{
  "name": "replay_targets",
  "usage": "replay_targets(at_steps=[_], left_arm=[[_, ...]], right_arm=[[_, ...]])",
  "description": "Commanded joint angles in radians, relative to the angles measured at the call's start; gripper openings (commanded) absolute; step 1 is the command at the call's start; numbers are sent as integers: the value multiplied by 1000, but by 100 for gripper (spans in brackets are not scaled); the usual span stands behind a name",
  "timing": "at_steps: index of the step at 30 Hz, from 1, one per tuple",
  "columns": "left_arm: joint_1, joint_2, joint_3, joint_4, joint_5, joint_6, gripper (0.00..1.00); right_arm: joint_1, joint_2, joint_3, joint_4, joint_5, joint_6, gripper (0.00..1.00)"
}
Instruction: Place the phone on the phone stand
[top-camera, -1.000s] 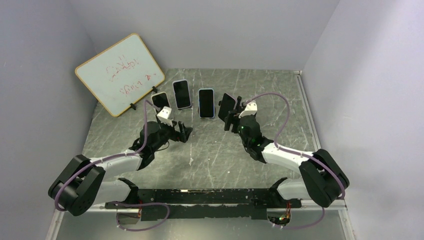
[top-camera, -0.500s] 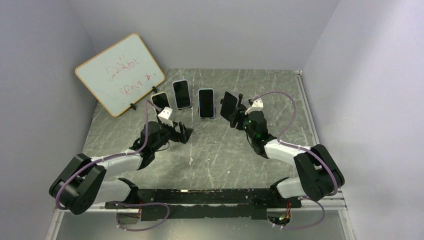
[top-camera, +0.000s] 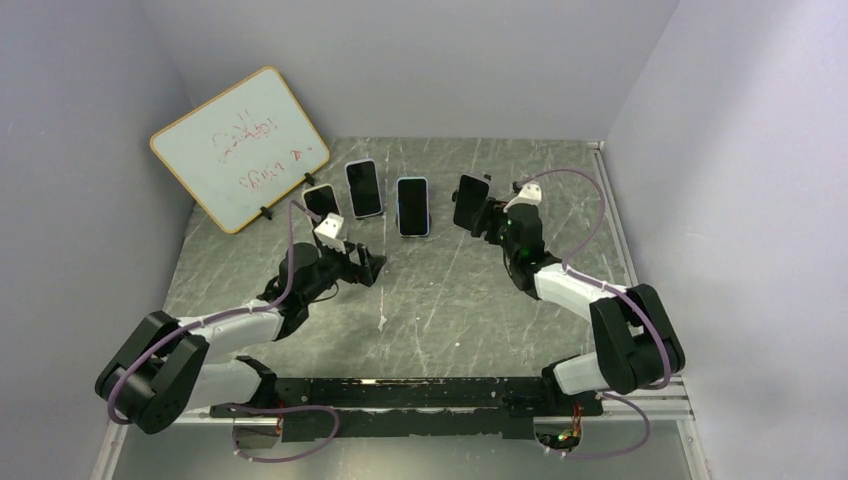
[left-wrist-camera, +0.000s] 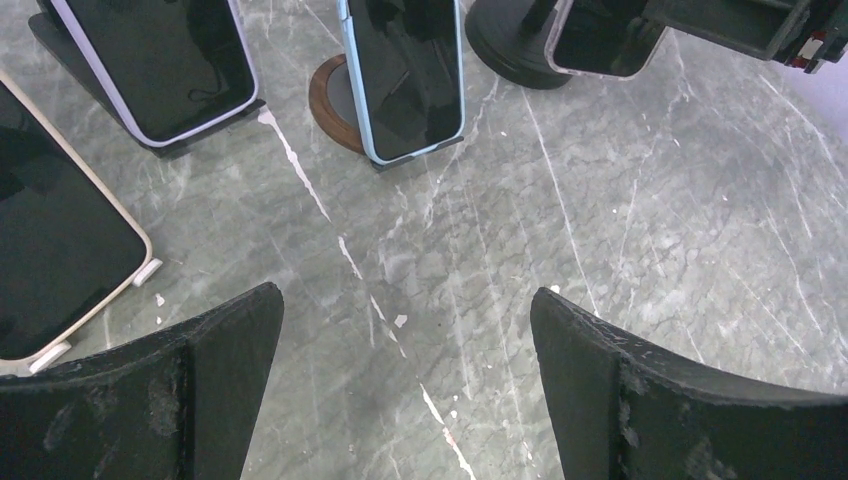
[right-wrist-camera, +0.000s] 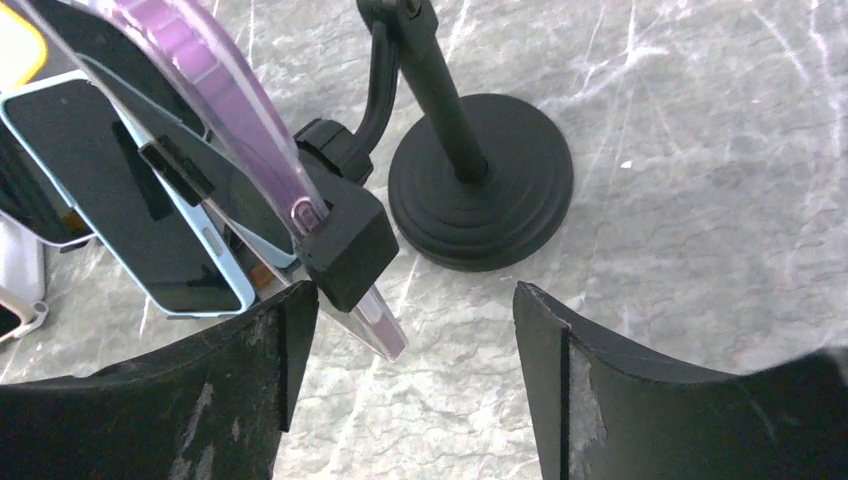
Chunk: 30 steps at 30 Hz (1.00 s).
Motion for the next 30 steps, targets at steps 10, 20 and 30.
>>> replay_targets(at_steps=[10,20,30], left_arm=[[7,-104,63,-37,-3,-67,97],[6,-141,122,-137,-62,-47,97],[6,-173,123,-160,-77,-18,97]], right_arm=[[-30,-311,-130,-22,-64,107,100],[33,-538,-196,-81,29,150,100],[182,-538,-185,-72,236,78,100]])
